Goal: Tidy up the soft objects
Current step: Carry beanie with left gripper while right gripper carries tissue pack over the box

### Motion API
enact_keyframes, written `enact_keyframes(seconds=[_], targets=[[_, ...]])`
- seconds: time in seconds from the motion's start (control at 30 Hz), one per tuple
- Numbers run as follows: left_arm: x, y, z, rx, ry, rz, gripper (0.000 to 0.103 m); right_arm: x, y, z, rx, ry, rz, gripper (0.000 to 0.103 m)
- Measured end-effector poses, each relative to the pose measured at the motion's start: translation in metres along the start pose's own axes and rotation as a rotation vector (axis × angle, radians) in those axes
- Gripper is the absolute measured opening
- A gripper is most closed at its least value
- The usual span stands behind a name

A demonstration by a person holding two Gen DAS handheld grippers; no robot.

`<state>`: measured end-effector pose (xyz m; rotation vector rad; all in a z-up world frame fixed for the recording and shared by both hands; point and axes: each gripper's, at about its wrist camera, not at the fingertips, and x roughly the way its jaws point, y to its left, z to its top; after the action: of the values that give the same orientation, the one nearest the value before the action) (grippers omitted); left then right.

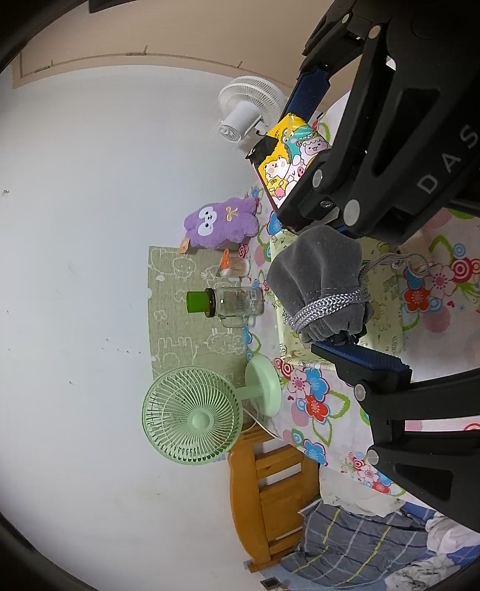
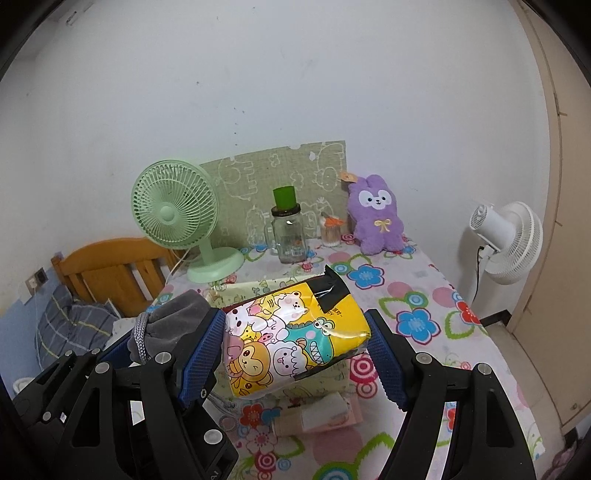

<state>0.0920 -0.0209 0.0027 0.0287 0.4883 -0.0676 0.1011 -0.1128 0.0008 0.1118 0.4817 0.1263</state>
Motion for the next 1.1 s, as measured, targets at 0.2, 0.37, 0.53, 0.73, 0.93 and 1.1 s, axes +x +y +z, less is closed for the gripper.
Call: enact_keyframes(seconds=[0.2,0.37,0.53,0.73,0.93,1.1], targets=[[0.014,0.005,0.006,-0.005,0.004,-0.001,0.055,0.019,0.003,0.010,-0.003,0.006,-0.002,0.078],[0.027,0.008,0.013,-0.009,0.005,0.000,0.055,0.034,0.004,0.017,-0.005,0.007,-0.004,0.078],[0.038,0.010,0.017,-0.013,0.008,-0.001,0.055,0.046,0.004,0.021,-0.005,0.009,-0.006,0.078],[0.051,0.011,0.021,-0.016,0.015,-0.001,0.055,0.059,0.002,0.025,-0.005,0.016,-0.008,0.078],[0.068,0.013,0.023,-0.020,0.028,-0.002,0.055,0.077,-0.001,0.027,-0.003,0.026,-0.009,0.078],[0.082,0.014,0.022,-0.032,0.048,-0.013,0.055,0.091,-0.004,0.027,-0.001,0.042,-0.003,0.078]])
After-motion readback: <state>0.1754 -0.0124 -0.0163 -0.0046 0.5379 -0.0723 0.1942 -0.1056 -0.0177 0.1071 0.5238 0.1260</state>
